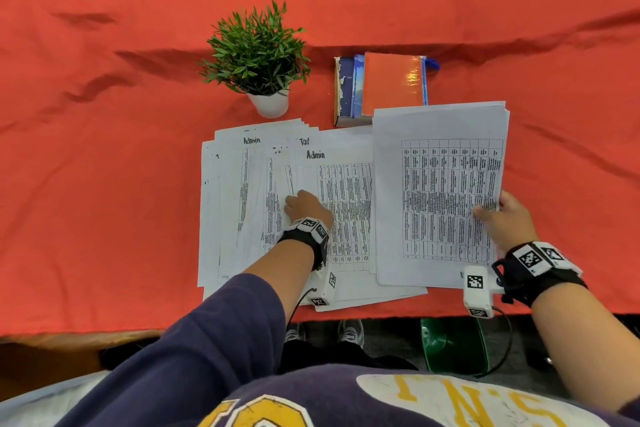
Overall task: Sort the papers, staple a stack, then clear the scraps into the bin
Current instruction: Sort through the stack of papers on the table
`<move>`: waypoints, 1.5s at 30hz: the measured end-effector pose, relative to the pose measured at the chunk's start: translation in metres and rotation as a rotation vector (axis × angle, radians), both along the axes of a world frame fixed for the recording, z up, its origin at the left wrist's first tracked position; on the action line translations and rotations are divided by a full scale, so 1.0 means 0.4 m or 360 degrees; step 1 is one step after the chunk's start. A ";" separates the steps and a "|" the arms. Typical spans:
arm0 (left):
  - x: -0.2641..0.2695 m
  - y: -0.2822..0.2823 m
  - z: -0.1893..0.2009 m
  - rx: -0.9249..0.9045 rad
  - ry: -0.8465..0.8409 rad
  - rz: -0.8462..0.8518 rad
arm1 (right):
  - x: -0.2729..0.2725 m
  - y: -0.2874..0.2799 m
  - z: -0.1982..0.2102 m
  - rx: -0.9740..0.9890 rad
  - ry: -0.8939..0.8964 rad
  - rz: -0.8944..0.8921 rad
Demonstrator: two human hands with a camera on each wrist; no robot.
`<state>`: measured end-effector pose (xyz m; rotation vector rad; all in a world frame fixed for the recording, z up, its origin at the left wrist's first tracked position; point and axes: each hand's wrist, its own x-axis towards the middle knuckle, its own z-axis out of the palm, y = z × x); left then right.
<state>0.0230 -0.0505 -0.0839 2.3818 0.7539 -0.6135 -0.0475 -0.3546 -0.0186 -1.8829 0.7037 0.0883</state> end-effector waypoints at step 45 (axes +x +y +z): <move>-0.045 0.074 0.077 -0.0744 -0.0723 0.0164 | 0.050 -0.004 0.047 0.0558 -0.0025 -0.0149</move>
